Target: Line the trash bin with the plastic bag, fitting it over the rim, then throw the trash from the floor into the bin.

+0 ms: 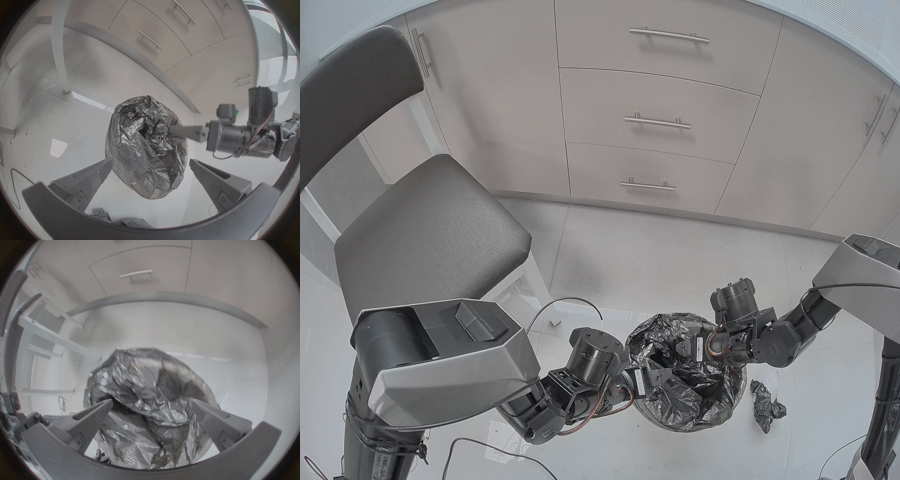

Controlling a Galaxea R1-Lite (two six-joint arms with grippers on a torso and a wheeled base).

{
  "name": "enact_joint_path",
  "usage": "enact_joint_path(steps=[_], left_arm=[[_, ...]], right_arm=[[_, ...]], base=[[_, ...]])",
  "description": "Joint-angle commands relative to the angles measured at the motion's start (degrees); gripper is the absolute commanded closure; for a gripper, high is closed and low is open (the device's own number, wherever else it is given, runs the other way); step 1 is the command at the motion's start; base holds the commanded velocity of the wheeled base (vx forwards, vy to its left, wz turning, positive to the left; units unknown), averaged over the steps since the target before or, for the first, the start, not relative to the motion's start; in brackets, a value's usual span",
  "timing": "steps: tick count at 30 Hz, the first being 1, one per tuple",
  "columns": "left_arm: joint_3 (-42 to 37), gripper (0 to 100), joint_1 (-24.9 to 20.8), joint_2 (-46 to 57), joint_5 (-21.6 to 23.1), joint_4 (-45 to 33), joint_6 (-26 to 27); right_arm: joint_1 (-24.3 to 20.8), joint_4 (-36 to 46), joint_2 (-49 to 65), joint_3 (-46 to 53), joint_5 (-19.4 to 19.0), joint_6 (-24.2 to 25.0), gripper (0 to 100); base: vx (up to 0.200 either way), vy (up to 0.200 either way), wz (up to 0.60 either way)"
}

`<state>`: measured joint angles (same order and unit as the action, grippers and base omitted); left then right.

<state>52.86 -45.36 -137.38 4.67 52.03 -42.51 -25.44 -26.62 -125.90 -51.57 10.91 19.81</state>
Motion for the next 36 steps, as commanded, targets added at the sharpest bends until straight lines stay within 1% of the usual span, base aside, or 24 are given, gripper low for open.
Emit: enact_joint_path(steps=[1, 2, 5, 7, 11, 13, 20, 30, 36], left_arm=[[0.0, 0, 0.0, -0.1, 0.0, 0.1, 0.0], [0.0, 0, 0.0, -0.1, 0.0, 0.1, 0.0], [-0.1, 0, 0.0, -0.4, 0.0, 1.6, -0.1], [-0.7, 0, 0.0, -0.6, 0.0, 2.6, -0.1], [-0.9, 0, 0.0, -0.8, 0.1, 4.0, -0.1], [-0.9, 0, 0.0, -0.8, 0.0, 4.0, -0.1], [-0.9, 0, 0.0, -0.9, 0.1, 4.0, -0.2], [-0.9, 0, 0.0, -0.9, 0.1, 4.0, -0.1], [-0.8, 0, 0.0, -1.1, 0.0, 4.0, -0.1]], right_arm=[[0.1, 1.8, 1.7, -7.8, 1.2, -4.5, 0], [0.3, 2.7, 1.3, -9.4, 1.7, -5.3, 0], [1.0, 8.0, -2.0, -18.5, 3.5, -9.4, 0], [1.3, 10.7, -4.4, -23.4, 4.0, -11.5, 0], [1.4, 13.4, -10.2, -30.9, 6.1, -14.5, 0], [1.2, 13.5, -12.2, -32.6, 7.0, -15.2, 0], [0.2, 13.4, -14.6, -33.6, 7.1, -15.2, 0], [-0.1, 13.4, -14.5, -33.4, 7.1, -15.1, 0], [-2.1, 13.1, -14.4, -32.2, 7.1, -15.1, 0]], base=[[0.000, 0.000, 0.00], [0.000, 0.000, 0.00], [0.000, 0.000, 0.00], [0.000, 0.000, 0.00], [0.000, 0.000, 0.00], [0.000, 0.000, 0.00], [0.000, 0.000, 0.00], [0.000, 0.000, 0.00], [0.000, 0.000, 0.00]])
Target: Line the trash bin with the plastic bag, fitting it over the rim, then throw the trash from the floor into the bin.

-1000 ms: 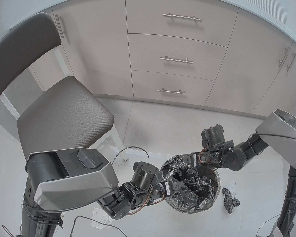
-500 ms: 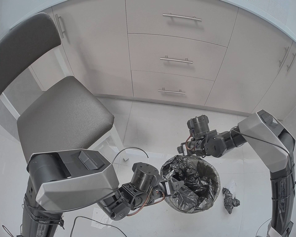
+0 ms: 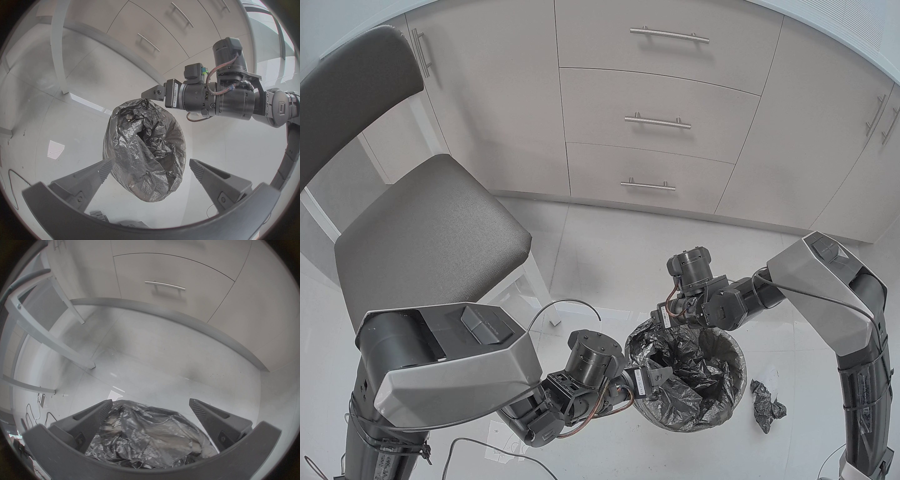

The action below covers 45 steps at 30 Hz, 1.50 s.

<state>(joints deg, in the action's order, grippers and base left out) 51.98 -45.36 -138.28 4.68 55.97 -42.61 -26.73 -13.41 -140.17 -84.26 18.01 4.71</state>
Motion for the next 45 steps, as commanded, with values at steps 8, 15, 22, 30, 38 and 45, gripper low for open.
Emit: enact_joint_path(steps=[8, 15, 22, 30, 38, 45], left_arm=[[0.1, 0, 0.0, -0.2, 0.0, 0.1, 0.0], [0.1, 0, 0.0, -0.2, 0.0, 0.1, 0.0], [0.1, 0, 0.0, -0.2, 0.0, 0.1, 0.0], [0.1, 0, 0.0, -0.2, 0.0, 0.1, 0.0], [0.1, 0, 0.0, -0.2, 0.0, 0.1, 0.0], [0.1, 0, 0.0, -0.2, 0.0, 0.1, 0.0]], right_arm=[[-1.1, 0.0, -1.4, 0.7, 0.2, 0.1, 0], [1.2, -0.1, -2.0, 0.9, 0.2, 0.2, 0], [3.8, -0.2, -3.2, -0.5, 0.2, 0.0, 0], [4.9, -0.4, -2.8, -0.5, 0.2, 0.1, 0], [6.8, -0.4, -1.9, 0.9, 0.3, 0.4, 0], [7.8, -3.5, -0.5, 3.8, 0.3, 0.0, 0]], base=[[0.000, 0.000, 0.00], [0.000, 0.000, 0.00], [0.000, 0.000, 0.00], [0.000, 0.000, 0.00], [0.000, 0.000, 0.00], [0.000, 0.000, 0.00]])
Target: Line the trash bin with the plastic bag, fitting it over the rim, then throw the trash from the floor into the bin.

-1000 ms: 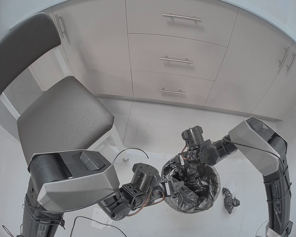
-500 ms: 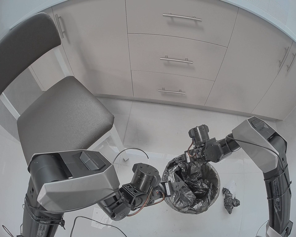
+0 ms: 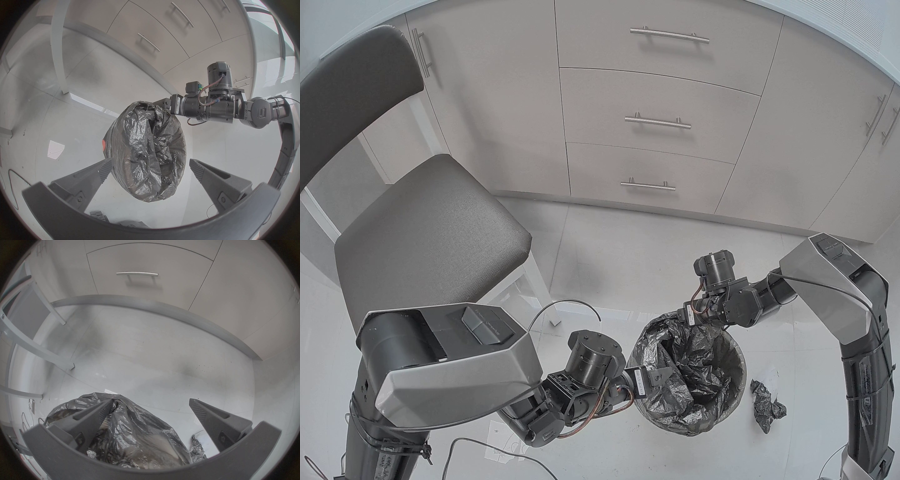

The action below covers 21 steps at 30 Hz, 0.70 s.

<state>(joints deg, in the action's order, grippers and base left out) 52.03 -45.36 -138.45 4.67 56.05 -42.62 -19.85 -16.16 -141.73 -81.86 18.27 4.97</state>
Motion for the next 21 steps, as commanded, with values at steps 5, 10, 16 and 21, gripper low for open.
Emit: enact_joint_path(steps=[5, 10, 16, 21], left_arm=[[0.0, 0, 0.0, -0.1, 0.0, 0.0, 0.0], [-0.1, 0, 0.0, -0.1, 0.0, 0.0, 0.0], [-0.1, 0, 0.0, -0.1, 0.0, 0.0, 0.0], [-0.1, 0, 0.0, -0.1, 0.0, 0.0, 0.0]], right_arm=[[2.0, -0.9, 2.2, 3.5, 0.0, 0.0, 0], [2.4, -4.6, 3.7, 6.1, -0.2, 0.0, 0], [1.8, -9.0, 7.4, 10.8, -0.4, 0.6, 0], [0.7, -14.5, 13.0, 16.9, -1.2, 3.3, 0]], base=[[0.000, 0.000, 0.00], [0.000, 0.000, 0.00], [0.000, 0.000, 0.00], [0.000, 0.000, 0.00]])
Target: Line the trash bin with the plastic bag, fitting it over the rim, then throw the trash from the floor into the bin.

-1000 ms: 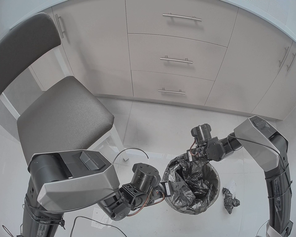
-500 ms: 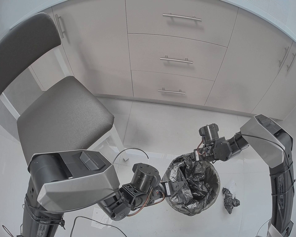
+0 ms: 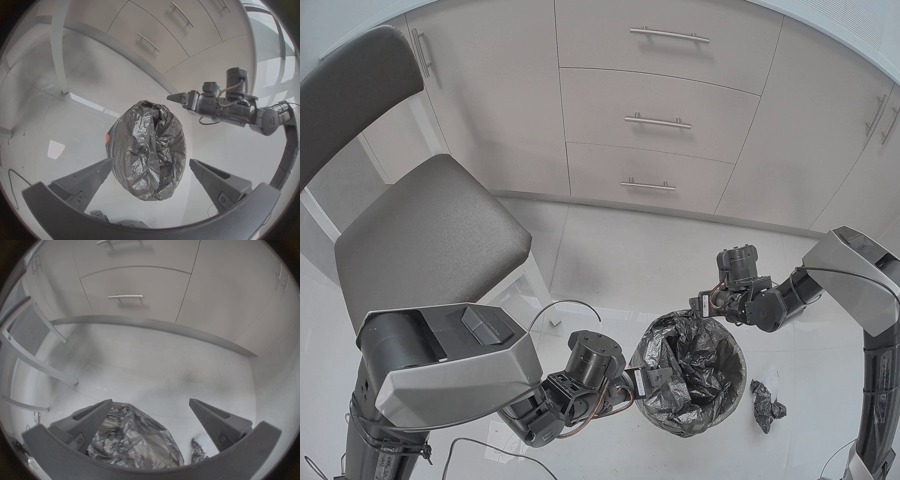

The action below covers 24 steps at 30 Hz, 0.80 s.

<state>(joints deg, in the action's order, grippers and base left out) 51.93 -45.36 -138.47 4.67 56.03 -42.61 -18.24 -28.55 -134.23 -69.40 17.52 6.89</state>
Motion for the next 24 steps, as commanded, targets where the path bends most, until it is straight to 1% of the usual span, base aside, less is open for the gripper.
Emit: enact_joint_path(steps=[1, 4, 8, 10, 11, 12, 13, 15, 19, 21, 22, 23, 24], left_arm=[[0.0, 0, 0.0, 0.0, 0.0, 0.0, 0.0], [0.0, 0, 0.0, 0.0, 0.0, 0.0, 0.0], [-0.2, 0, 0.0, 0.0, 0.0, 0.0, 0.1], [-0.4, 0, 0.0, 0.0, 0.1, 0.0, 0.1], [-0.4, 0, 0.0, 0.0, 0.1, 0.0, 0.1], [-0.4, 0, 0.0, 0.0, 0.1, 0.0, 0.1], [-0.4, 0, 0.0, 0.0, 0.1, 0.0, 0.1], [-0.4, 0, 0.0, 0.0, 0.1, 0.0, 0.1], [-0.4, 0, 0.0, 0.0, 0.1, 0.0, 0.1], [-0.4, 0, 0.0, 0.0, 0.1, 0.0, 0.2], [-0.4, 0, 0.0, 0.0, 0.1, 0.0, 0.1], [-0.4, 0, 0.0, 0.0, 0.1, 0.0, 0.2], [-0.4, 0, 0.0, 0.0, 0.1, 0.0, 0.1]], right_arm=[[-1.1, -2.6, 6.7, 5.9, -0.9, 1.5, 0], [-0.9, -3.0, 9.4, 9.7, -1.5, 1.5, 0], [-0.1, -4.9, 14.1, 19.5, -1.5, 3.7, 0], [-0.2, -8.5, 16.9, 26.2, -1.6, 5.9, 0], [-0.1, -10.4, 17.6, 29.1, -1.6, 6.1, 0], [-0.1, -10.7, 17.7, 29.4, -1.6, 6.1, 0], [-0.1, -14.1, 18.7, 33.7, -1.7, 5.9, 0], [-0.2, -17.8, 19.0, 37.7, -1.6, 5.8, 0], [0.0, -21.9, 18.9, 43.2, -1.6, 5.8, 0], [1.6, -23.0, 18.8, 44.1, -1.6, 5.9, 0], [3.2, -23.5, 18.8, 44.4, -1.7, 5.8, 0], [3.4, -23.6, 18.7, 44.4, -1.7, 5.8, 0], [5.1, -24.3, 18.7, 44.6, -1.9, 5.9, 0]], base=[[0.000, 0.000, 0.00], [0.000, 0.000, 0.00], [0.000, 0.000, 0.00], [0.000, 0.000, 0.00], [0.000, 0.000, 0.00], [0.000, 0.000, 0.00], [0.000, 0.000, 0.00], [0.000, 0.000, 0.00], [0.000, 0.000, 0.00], [0.000, 0.000, 0.00], [0.000, 0.000, 0.00], [0.000, 0.000, 0.00], [0.000, 0.000, 0.00]])
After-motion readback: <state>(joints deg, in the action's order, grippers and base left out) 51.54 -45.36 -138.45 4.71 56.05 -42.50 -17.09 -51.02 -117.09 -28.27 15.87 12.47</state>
